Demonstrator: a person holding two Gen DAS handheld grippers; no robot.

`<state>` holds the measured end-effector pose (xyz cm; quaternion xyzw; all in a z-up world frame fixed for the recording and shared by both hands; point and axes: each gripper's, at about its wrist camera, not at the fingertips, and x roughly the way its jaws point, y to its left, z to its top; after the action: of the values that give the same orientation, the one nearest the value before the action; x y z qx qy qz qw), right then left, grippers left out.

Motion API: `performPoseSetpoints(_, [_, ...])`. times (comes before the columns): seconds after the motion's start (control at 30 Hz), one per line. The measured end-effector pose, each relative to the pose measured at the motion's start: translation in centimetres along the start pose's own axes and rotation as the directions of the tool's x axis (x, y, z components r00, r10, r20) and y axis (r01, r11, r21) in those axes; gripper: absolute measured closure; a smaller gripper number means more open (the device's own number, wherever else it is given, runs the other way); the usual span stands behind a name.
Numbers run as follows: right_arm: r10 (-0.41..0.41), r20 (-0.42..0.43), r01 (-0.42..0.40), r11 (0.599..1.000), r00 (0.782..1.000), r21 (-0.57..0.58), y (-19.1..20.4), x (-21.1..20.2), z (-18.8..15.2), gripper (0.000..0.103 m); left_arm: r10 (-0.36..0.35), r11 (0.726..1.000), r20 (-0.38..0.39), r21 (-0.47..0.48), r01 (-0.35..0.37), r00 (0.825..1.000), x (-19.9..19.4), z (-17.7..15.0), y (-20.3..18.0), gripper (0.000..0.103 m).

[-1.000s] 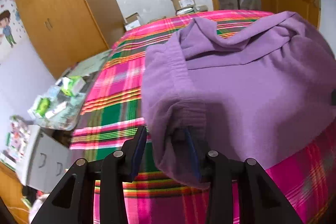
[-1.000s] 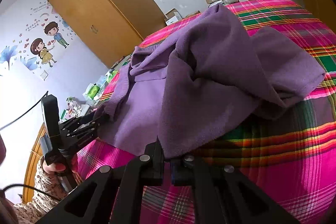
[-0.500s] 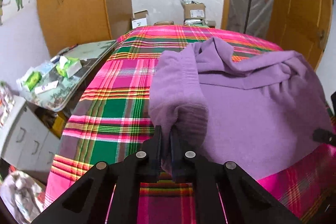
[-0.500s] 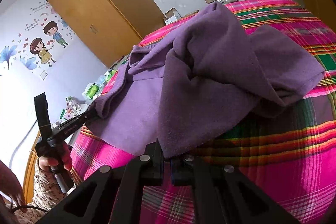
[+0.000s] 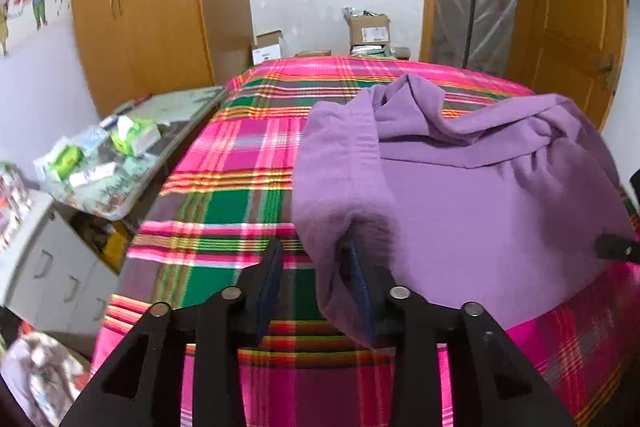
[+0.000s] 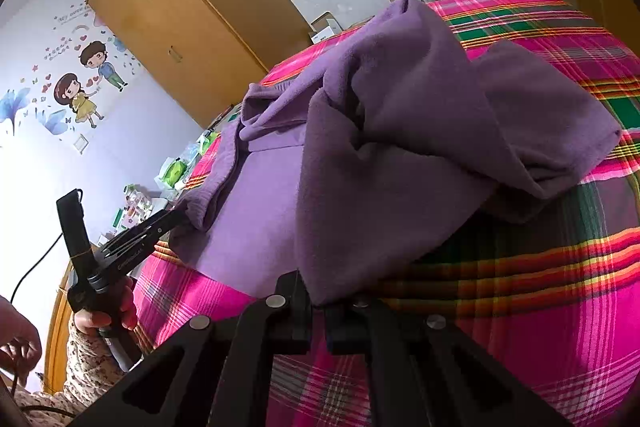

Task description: Fold clothes

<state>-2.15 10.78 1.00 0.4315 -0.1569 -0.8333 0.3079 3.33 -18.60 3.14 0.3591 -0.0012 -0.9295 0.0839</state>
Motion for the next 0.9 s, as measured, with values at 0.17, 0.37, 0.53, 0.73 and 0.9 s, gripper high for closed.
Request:
performPoseSetpoints(0.17, [0.003,0.004,-0.003,1.0,1.0,-0.002,0.3,-0.2,0.1,0.099,0.033,0.996,-0.047,0.084,-0.028,0.998,1.3,-0.1,-1.1,0.061])
performPoseSetpoints(0.37, [-0.007,0.015,0.007,1.0,1.0,-0.009,0.6,-0.4,0.1,0.099,0.01,0.999,-0.055,0.053,-0.007,0.998,1.8,0.1,-0.8,0.087])
performPoseSetpoints(0.53, [-0.01,0.035,0.011,1.0,0.999,-0.023,0.9,-0.8,0.1,0.099,-0.027,0.999,-0.052,-0.048,0.024,0.998,1.6,0.3,0.7,0.096])
performPoseSetpoints(0.73, [-0.008,0.076,0.011,0.999,0.997,-0.035,1.2,-2.2,0.1,0.099,-0.051,0.991,-0.009,-0.124,0.049,0.999,0.0,0.3,1.7,0.096])
performPoseSetpoints(0.9, [0.008,0.087,-0.003,0.998,0.996,-0.057,1.6,-3.4,-0.2,0.099,-0.075,0.983,0.02,-0.167,0.077,0.997,-1.8,-0.2,1.9,0.096])
